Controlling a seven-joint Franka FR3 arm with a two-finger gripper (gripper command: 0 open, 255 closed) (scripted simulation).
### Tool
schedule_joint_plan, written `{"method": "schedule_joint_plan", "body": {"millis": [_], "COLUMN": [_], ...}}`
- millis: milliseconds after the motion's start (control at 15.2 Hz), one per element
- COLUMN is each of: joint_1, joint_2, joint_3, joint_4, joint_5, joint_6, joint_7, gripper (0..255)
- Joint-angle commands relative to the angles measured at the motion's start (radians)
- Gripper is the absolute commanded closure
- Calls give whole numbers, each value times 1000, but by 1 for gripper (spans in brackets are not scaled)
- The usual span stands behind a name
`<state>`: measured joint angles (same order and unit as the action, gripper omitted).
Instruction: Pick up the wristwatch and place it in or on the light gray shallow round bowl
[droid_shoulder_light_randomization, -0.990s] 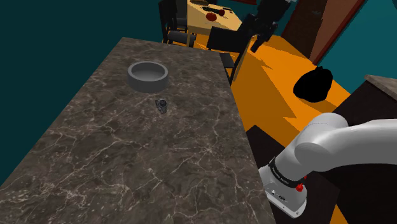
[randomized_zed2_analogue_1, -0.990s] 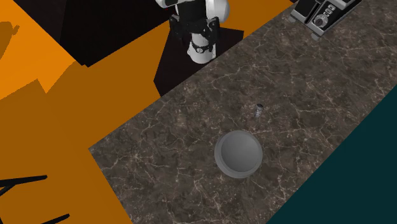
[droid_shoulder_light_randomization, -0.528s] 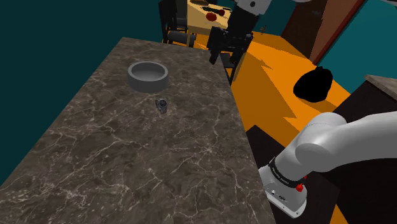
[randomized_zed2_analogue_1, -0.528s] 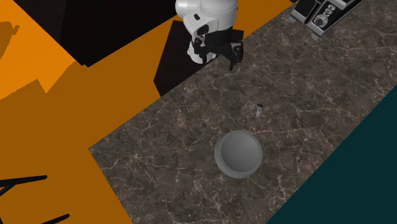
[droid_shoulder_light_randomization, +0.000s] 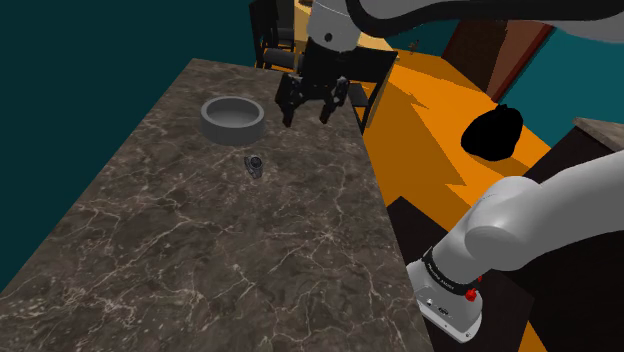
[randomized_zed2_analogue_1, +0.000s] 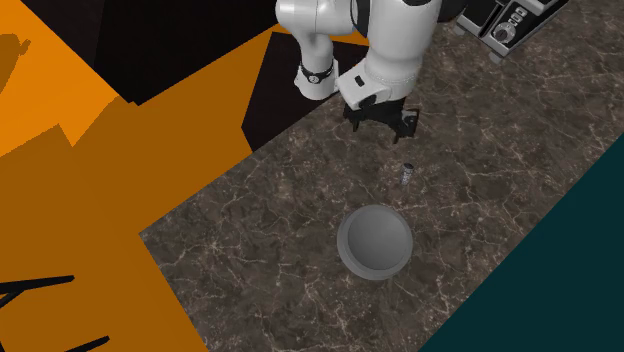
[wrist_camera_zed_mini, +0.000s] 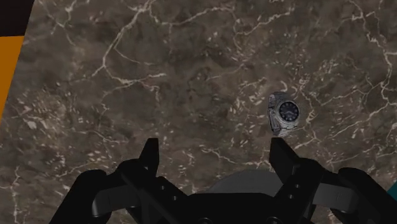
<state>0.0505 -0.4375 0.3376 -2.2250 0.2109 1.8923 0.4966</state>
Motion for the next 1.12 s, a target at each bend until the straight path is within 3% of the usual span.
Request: {"method": "schedule_joint_plan", "body": {"millis": [0, 462, 1056], "joint_1": [0, 12, 19], "joint_2": [72, 333, 381], "joint_3": [43, 167, 179], "joint_4": [40, 179, 117], "joint_5": [-10, -96, -116], "joint_6": [21, 87, 190], "joint_7": [56, 256, 278], "gripper": [0, 0, 0]}}
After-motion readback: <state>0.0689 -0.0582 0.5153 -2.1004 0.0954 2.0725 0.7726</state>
